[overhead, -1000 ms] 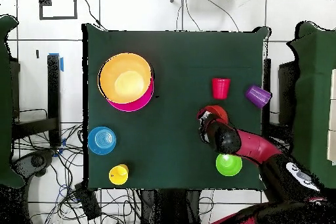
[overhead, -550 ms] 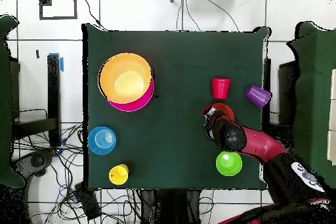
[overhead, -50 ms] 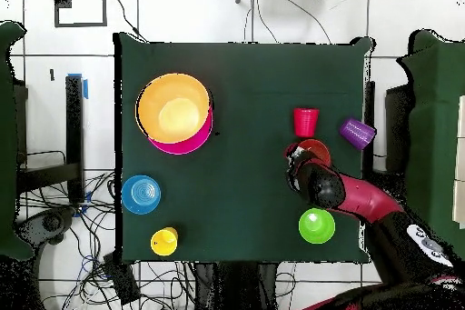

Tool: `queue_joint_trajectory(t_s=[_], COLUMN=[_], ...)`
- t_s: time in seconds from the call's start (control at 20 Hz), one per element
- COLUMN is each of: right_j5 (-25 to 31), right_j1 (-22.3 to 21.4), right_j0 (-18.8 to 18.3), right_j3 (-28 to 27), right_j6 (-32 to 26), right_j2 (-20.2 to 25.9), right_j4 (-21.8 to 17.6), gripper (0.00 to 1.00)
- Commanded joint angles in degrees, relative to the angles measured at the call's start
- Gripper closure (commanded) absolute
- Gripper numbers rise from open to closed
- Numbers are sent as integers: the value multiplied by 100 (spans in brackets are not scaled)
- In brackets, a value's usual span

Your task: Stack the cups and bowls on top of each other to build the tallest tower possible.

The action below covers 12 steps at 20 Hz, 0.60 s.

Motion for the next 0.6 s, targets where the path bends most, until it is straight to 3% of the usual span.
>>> queue_joint_trajectory(t_s=[0.05, 0.45, 0.6], right_j5=[514, 1623, 1732], right_j1=[-115, -1536, -1701], right_j0=[168, -122, -230], right_j3=[-267, 697, 843], right_j6=[-284, -490, -522], right_j2=[-119, 230, 335], right_j4=[-382, 54, 51], gripper=[100, 100, 100])
